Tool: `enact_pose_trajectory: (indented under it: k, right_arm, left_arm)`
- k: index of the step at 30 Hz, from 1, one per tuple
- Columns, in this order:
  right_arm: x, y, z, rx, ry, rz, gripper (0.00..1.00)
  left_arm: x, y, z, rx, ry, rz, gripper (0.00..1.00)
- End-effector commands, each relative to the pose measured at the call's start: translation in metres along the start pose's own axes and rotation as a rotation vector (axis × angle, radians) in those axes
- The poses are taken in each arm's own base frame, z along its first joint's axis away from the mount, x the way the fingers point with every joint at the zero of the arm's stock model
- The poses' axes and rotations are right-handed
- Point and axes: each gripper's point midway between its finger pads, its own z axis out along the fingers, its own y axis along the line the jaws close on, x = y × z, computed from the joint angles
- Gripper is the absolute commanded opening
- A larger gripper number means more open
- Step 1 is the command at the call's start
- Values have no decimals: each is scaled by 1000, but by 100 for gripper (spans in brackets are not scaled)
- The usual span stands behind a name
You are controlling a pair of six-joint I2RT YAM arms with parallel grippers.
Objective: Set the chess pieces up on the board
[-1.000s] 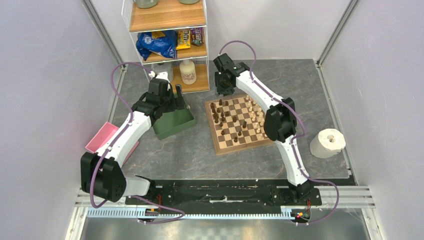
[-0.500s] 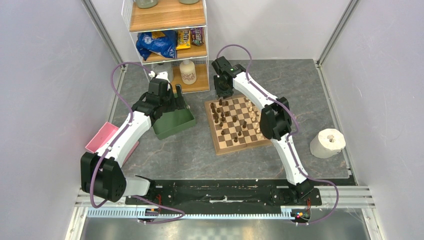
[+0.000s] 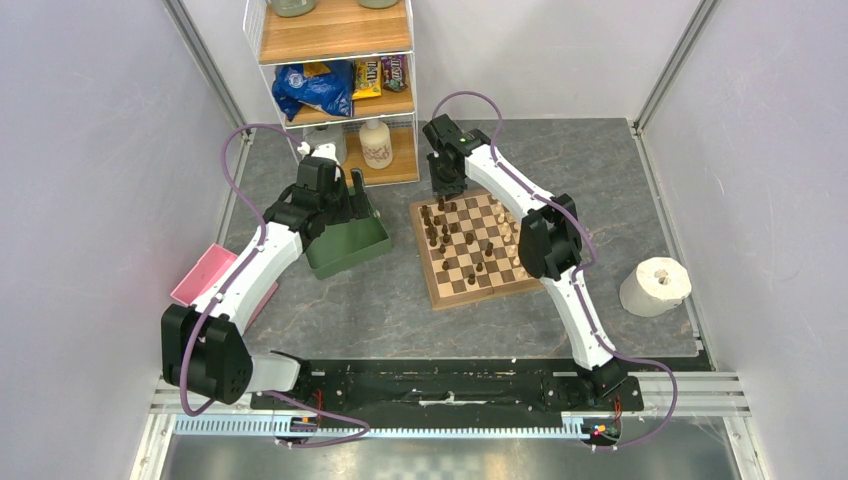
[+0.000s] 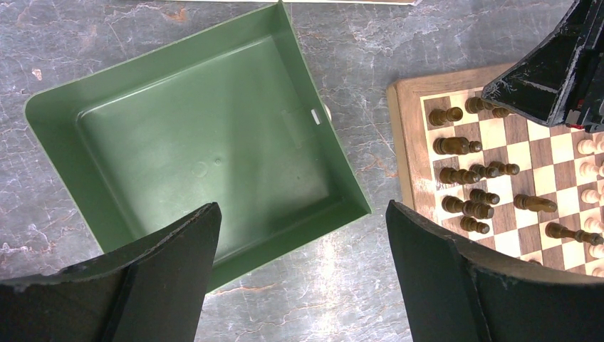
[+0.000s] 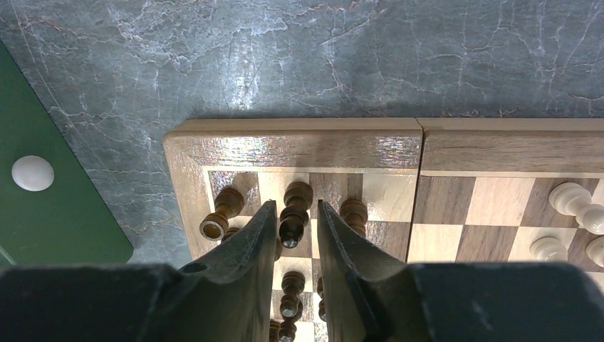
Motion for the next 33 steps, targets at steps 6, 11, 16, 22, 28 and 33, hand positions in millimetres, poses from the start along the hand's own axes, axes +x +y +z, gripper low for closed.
enact_pose_trajectory:
  k: [6, 11, 16, 22, 28, 33]
  right_arm:
    - [-6, 6, -7, -22, -14, -13, 32]
    - [-2, 6, -8, -25, 0, -14, 39]
    - [2, 8, -8, -29, 7, -24, 33]
    - [3, 8, -9, -24, 11, -26, 26]
    - [-2, 10, -22, -17, -14, -34, 15]
    - [-10, 9, -58, -22, -64, -33, 13]
  left_arm:
    - [-14, -8, -4, 40, -51, -34, 93]
    - [-14, -7, -5, 36, -52, -35, 93]
    - [-14, -7, -5, 37, -52, -35, 93]
    - [-14, -8, -5, 38, -52, -35, 93]
    - [-13, -9, -4, 47, -45, -36, 93]
    - [-14, -8, -6, 40, -53, -35, 93]
